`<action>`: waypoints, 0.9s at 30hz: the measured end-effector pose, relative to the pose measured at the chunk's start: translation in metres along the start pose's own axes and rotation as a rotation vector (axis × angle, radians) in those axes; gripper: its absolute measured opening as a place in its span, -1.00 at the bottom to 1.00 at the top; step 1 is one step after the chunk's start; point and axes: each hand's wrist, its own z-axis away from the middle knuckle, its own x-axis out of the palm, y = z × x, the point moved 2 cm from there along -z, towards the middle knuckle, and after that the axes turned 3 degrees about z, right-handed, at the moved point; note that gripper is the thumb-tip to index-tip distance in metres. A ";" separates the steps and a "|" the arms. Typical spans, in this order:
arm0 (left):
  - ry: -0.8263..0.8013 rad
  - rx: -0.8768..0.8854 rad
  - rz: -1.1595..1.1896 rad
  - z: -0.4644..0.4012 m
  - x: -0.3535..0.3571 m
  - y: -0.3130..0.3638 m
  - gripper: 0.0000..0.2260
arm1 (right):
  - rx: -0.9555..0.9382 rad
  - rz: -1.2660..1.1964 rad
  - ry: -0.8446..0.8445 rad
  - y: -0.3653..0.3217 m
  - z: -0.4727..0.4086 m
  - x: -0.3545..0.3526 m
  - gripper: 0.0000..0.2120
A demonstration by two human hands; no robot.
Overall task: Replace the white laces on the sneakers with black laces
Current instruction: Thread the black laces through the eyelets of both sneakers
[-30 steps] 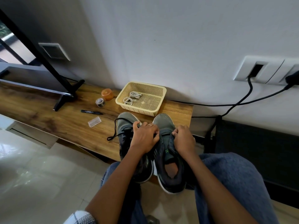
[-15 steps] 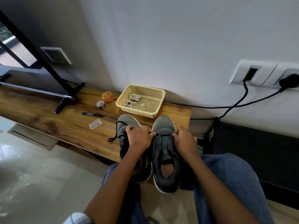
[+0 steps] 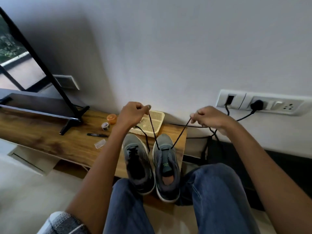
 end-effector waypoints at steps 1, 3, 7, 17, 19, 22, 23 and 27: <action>0.014 0.025 0.028 0.001 -0.007 0.011 -0.72 | -0.028 -0.004 0.009 -0.013 0.004 -0.007 -0.72; 0.054 0.066 0.074 0.003 -0.024 0.033 -0.72 | -0.081 -0.002 0.023 -0.036 0.012 -0.019 -0.72; 0.088 0.123 0.140 0.008 -0.053 0.064 -0.72 | -0.138 -0.038 0.084 -0.072 0.025 -0.040 -0.71; 0.166 0.255 0.299 0.027 -0.104 0.121 -0.74 | -0.304 -0.083 0.220 -0.140 0.054 -0.068 -0.77; 0.154 0.275 0.339 0.028 -0.110 0.130 -0.73 | -0.347 -0.107 0.244 -0.154 0.059 -0.072 -0.76; 0.128 0.292 0.353 0.030 -0.117 0.144 -0.74 | -0.394 -0.127 0.280 -0.173 0.066 -0.078 -0.78; 0.102 0.287 0.385 0.032 -0.119 0.148 -0.74 | -0.409 -0.126 0.295 -0.178 0.068 -0.079 -0.78; -0.004 0.261 0.543 0.038 -0.123 0.165 -0.82 | -0.465 -0.173 0.391 -0.194 0.071 -0.087 -0.80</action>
